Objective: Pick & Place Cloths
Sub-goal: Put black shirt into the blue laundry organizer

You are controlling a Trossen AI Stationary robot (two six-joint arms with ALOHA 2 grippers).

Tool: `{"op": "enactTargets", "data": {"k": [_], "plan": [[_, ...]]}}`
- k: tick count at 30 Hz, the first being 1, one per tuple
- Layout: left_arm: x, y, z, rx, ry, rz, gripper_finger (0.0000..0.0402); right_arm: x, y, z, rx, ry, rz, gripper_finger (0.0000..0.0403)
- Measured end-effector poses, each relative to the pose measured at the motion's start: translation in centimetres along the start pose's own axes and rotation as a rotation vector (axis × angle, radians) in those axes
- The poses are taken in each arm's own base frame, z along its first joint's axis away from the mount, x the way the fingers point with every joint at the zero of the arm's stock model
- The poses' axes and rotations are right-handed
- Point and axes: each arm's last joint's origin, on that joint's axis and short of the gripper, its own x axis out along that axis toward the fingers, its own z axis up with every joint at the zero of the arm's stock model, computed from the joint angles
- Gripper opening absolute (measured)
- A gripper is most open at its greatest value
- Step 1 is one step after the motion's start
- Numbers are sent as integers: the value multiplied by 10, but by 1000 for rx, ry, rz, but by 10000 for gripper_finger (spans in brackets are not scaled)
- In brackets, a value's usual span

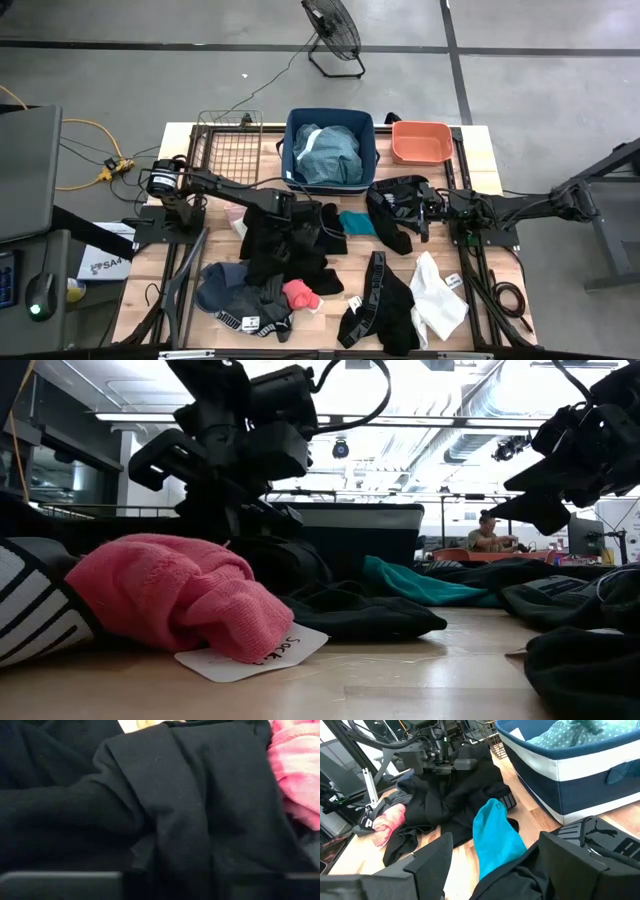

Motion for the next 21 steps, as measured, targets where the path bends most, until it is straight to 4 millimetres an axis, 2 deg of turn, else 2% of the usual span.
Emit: {"op": "enactTargets", "data": {"k": [3,4,7,10,16,21], "plan": [[0,0,0,12,1,-4,26,0,0,0,0,1,0,287],[0,0,0,17,1,-5,19,0,0,0,0,0,0,287],[0,0,0,18,3,-6,18,0,0,0,0,0,0,287],[-9,-3,3,9,35,0,17,0,0,0,0,0,0,287],[-49,-12,21,12,139,113,17,0,0,0,0,0,0,287],[-90,-26,44,47,138,195,17,0,0,0,0,1,0,287]]}}
